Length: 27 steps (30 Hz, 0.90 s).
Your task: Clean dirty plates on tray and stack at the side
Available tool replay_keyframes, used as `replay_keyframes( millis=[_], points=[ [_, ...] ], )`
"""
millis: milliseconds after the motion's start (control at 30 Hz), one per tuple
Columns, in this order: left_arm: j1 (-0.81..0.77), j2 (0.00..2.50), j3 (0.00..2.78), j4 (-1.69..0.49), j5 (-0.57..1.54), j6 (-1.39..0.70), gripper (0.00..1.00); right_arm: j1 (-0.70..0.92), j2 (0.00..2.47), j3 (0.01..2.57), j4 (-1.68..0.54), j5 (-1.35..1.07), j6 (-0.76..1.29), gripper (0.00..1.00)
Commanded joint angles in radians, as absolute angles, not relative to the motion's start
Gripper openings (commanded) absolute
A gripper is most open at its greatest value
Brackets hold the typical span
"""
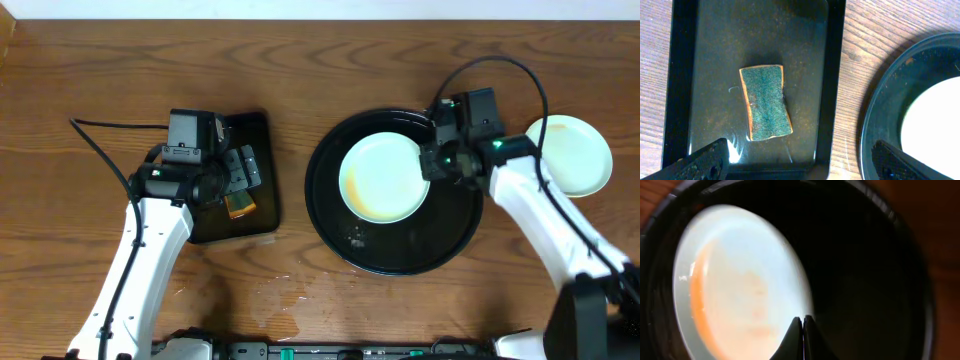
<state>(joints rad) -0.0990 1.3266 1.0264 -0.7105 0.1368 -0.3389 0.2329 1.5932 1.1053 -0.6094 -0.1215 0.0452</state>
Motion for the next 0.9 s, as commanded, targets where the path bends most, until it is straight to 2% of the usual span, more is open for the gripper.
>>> replay_keyframes(
  millis=[0, 267, 300, 400, 467, 533, 600, 667, 733, 800, 867],
  points=[
    [-0.097, 1.333, 1.042, -0.714, 0.146, -0.329, 0.91, 0.276, 1.562, 1.120, -0.614, 0.021, 0.059, 0.01],
    [-0.097, 1.333, 1.042, -0.714, 0.146, -0.330, 0.91, 0.262, 1.591, 1.119, -0.621, -0.007, 0.063, 0.01],
    [-0.097, 1.333, 1.042, -0.714, 0.146, -0.330, 0.92, 0.249, 1.600, 1.118, -0.620, -0.008, 0.063, 0.04],
    [-0.097, 1.333, 1.042, -0.714, 0.146, -0.329, 0.91, 0.189, 1.658, 1.118, -0.619, -0.085, 0.055, 0.29],
    [-0.097, 1.333, 1.042, -0.714, 0.146, -0.329, 0.91, 0.142, 1.712, 1.118, -0.613, -0.230, 0.017, 0.39],
    [-0.097, 1.333, 1.042, -0.714, 0.146, -0.330, 0.92, 0.097, 1.779, 1.118, -0.605, -0.380, -0.017, 0.44],
    [-0.097, 1.333, 1.042, -0.714, 0.146, -0.329, 0.92, 0.054, 1.860, 1.118, -0.581, -0.488, -0.017, 0.40],
    [-0.097, 1.333, 1.042, -0.714, 0.146, -0.329, 0.92, 0.034, 1.902, 1.118, -0.555, -0.580, -0.025, 0.30],
    [-0.097, 1.333, 1.042, -0.714, 0.146, -0.330, 0.92, 0.025, 1.937, 1.118, -0.530, -0.680, -0.039, 0.28],
    [-0.097, 1.333, 1.042, -0.714, 0.146, -0.329, 0.91, 0.023, 1.960, 1.118, -0.517, -0.694, -0.035, 0.28],
    [-0.097, 1.333, 1.042, -0.714, 0.146, -0.329, 0.92, 0.027, 1.999, 1.118, -0.510, -0.693, -0.023, 0.20]
  ],
)
